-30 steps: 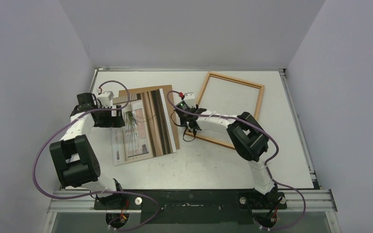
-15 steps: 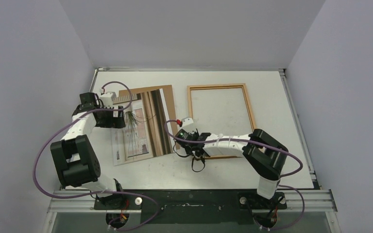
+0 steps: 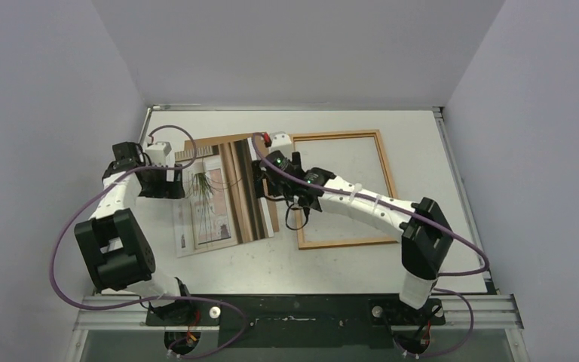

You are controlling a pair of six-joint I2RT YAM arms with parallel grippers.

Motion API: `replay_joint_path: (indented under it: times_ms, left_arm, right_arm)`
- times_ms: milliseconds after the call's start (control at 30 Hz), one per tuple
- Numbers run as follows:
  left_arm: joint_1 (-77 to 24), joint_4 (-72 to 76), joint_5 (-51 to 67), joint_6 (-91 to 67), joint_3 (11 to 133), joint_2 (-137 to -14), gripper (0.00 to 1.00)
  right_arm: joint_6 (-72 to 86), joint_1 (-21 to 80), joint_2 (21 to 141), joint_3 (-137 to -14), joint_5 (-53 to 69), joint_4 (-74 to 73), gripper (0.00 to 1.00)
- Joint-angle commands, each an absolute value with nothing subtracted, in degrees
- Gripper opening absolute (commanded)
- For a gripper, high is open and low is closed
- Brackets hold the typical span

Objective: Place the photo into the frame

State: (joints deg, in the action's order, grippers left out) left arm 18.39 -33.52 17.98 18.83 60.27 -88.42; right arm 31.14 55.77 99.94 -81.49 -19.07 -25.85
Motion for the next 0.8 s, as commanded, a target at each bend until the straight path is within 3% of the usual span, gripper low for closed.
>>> replay_joint_path:
  times_ms: [0, 267, 333, 767]
  left_arm:
    - [20.7, -34.2, 17.1, 21.7, 63.8, -90.6, 0.97]
    - [22.3, -30.0, 13.8, 22.5, 64.0, -96.5, 1.00]
    - [22.6, -29.1, 13.0, 22.5, 64.5, -97.9, 0.93]
    - [22.6, -19.8, 4.7, 27.6, 61.9, -100.5, 0.86]
  right_arm:
    - [31.4, 51.1, 107.4, -88.8, -8.1, -21.2, 0.79]
    - [33.8, 45.3, 119.9, -97.3, -0.4, -18.8, 0.82]
    - [33.9, 44.5, 121.9, -98.6, 1.3, -19.0, 0.83]
    - [37.4, 41.8, 127.1, -98.9, 5.0, -16.0, 0.84]
